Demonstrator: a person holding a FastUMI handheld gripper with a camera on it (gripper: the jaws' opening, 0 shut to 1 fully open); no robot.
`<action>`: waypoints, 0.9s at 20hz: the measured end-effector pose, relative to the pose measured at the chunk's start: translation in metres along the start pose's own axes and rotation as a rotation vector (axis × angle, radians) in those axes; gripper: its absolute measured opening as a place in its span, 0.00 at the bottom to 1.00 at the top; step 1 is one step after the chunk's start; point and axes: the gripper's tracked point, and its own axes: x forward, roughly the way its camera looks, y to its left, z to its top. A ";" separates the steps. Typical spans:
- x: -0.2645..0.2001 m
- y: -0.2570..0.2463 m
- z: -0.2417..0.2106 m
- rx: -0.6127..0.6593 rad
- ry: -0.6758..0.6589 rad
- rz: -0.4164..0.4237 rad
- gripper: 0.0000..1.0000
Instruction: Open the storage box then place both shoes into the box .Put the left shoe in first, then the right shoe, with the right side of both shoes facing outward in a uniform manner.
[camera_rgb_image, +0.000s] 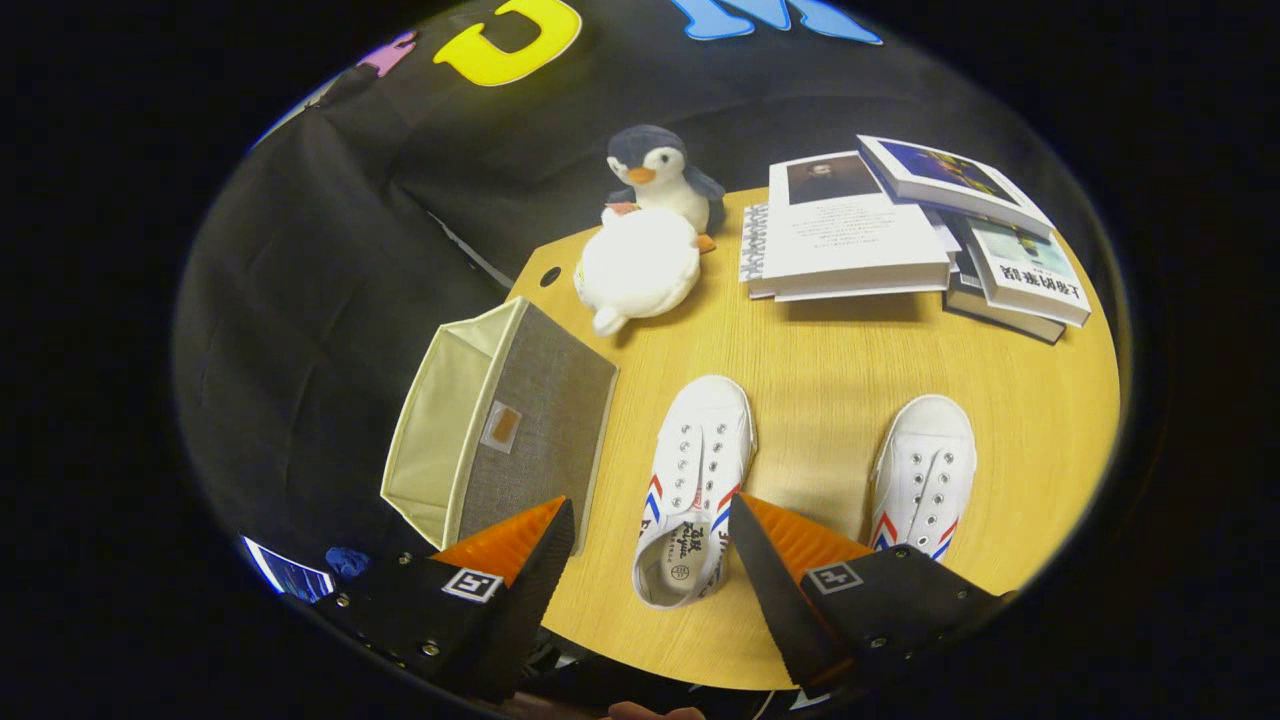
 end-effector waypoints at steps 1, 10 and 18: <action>0.004 -0.005 -0.002 -0.002 0.014 -0.009 0.94; 0.045 -0.046 -0.034 0.056 0.175 -0.105 0.94; 0.071 -0.065 -0.052 -0.070 0.295 -0.225 0.94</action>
